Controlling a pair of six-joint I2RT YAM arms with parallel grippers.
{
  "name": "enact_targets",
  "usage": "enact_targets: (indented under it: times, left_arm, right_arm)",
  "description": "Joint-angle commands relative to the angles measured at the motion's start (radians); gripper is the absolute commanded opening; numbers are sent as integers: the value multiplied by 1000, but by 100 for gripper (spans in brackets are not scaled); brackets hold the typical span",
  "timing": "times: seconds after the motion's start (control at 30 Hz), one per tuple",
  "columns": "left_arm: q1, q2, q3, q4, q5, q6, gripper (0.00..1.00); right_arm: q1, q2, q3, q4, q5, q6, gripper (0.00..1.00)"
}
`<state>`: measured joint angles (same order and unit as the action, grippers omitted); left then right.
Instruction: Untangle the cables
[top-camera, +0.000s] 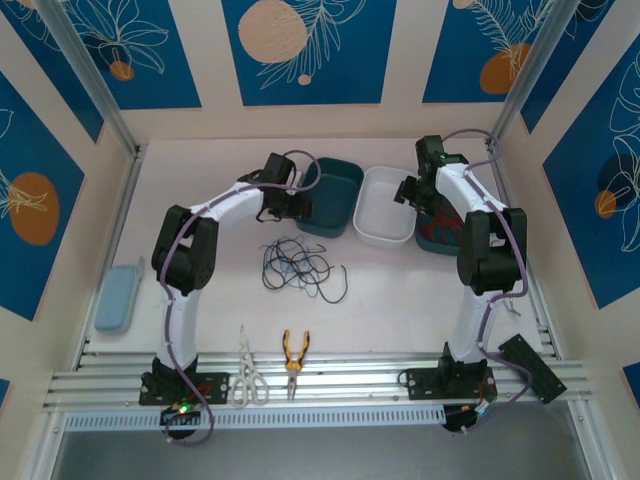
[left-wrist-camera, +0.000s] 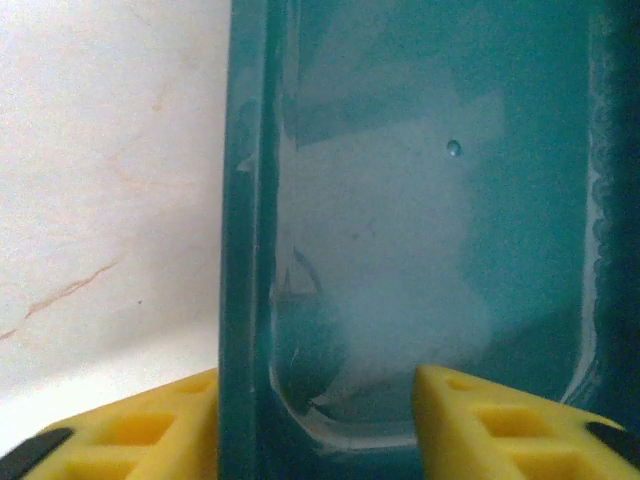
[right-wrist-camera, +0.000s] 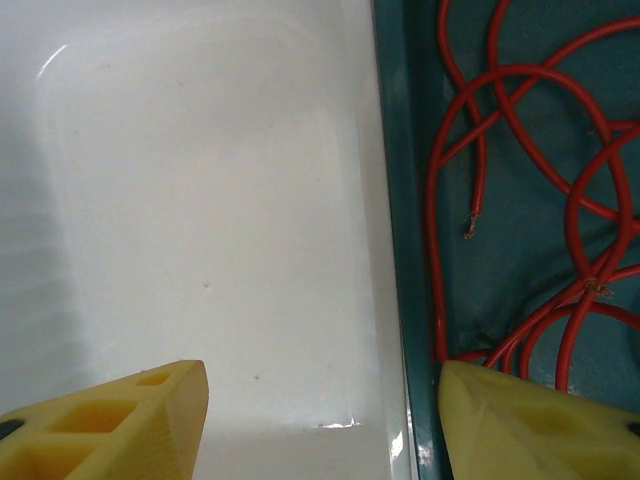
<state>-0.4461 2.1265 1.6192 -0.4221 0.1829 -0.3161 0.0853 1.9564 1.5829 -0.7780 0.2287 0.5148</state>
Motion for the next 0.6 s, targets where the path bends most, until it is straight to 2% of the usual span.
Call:
enact_targets:
  times: [0.0, 0.3, 0.47, 0.57]
  left_arm:
    - [13, -90, -32, 35, -7, -42, 61]
    - [24, -303, -154, 87, -71, -126, 100]
    - [44, -454, -312, 117, -128, -182, 100]
    - [57, -552, -428, 126, -160, -193, 100]
  right_arm:
    - [11, -13, 38, -35, 22, -2, 63]
    - [66, -138, 35, -98, 150, -7, 68]
    - [141, -231, 9, -134, 194, -8, 69]
    - [225, -293, -32, -143, 195, 15, 68]
